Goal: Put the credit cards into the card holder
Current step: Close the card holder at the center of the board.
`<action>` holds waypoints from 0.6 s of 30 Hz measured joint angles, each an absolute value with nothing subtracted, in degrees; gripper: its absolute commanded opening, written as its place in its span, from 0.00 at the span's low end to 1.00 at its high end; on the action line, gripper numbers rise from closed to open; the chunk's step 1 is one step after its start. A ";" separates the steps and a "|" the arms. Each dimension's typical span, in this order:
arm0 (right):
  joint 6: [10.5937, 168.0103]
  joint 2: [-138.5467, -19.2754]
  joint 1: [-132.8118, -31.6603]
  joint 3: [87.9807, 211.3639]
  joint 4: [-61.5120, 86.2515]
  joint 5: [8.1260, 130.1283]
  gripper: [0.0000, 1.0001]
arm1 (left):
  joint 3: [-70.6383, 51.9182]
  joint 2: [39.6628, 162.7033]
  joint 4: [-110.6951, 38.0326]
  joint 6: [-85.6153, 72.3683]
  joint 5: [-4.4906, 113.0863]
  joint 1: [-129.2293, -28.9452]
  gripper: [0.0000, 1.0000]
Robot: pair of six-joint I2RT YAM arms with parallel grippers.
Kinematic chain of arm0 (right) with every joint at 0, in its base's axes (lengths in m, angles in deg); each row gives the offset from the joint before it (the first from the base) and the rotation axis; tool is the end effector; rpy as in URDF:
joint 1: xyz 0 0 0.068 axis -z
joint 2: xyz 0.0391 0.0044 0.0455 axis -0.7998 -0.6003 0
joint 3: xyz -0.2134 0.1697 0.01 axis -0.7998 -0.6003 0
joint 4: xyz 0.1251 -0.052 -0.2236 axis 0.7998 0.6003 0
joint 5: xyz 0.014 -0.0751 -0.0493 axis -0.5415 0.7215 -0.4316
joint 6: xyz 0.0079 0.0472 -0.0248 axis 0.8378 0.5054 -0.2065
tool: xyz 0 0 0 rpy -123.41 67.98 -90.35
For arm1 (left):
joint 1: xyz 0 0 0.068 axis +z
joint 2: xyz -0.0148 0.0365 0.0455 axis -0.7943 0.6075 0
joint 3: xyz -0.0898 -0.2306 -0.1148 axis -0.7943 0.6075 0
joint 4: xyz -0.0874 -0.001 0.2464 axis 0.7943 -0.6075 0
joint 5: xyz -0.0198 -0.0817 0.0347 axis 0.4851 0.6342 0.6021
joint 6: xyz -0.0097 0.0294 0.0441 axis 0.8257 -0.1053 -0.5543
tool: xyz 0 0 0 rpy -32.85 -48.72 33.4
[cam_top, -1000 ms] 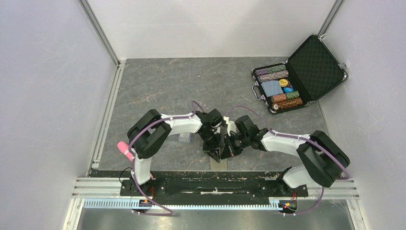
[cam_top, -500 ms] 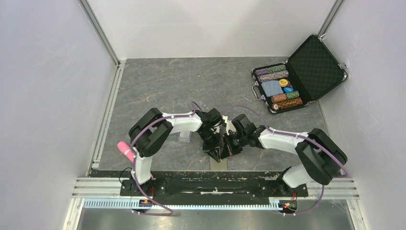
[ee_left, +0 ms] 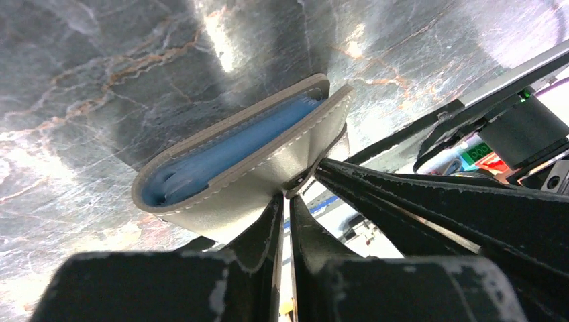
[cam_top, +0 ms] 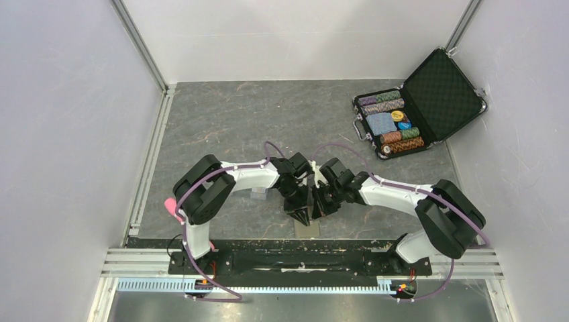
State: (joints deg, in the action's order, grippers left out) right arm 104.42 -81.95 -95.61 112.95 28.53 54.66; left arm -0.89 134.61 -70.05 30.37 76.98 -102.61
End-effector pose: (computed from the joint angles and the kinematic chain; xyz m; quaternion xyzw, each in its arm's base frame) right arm 0.1814 0.1845 0.1501 -0.2156 0.9287 0.2841 0.1019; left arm 0.2074 -0.2757 0.1303 -0.0428 -0.9569 0.2571 0.1284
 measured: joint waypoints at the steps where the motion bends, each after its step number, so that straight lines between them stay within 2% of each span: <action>1: 104.29 -82.06 -95.61 113.33 29.05 55.18 0.00 | -0.89 134.44 -69.90 30.37 76.52 -102.69 0.13; 18: 101.08 -82.21 -95.59 115.40 31.11 62.11 0.00 | 1.86 128.73 -62.18 30.53 68.36 -102.91 0.30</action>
State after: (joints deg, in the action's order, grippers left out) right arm 101.08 -82.21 -95.59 115.40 31.11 62.11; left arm 1.86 128.73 -62.18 30.53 68.36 -102.91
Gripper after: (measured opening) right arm 0.003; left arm 0.283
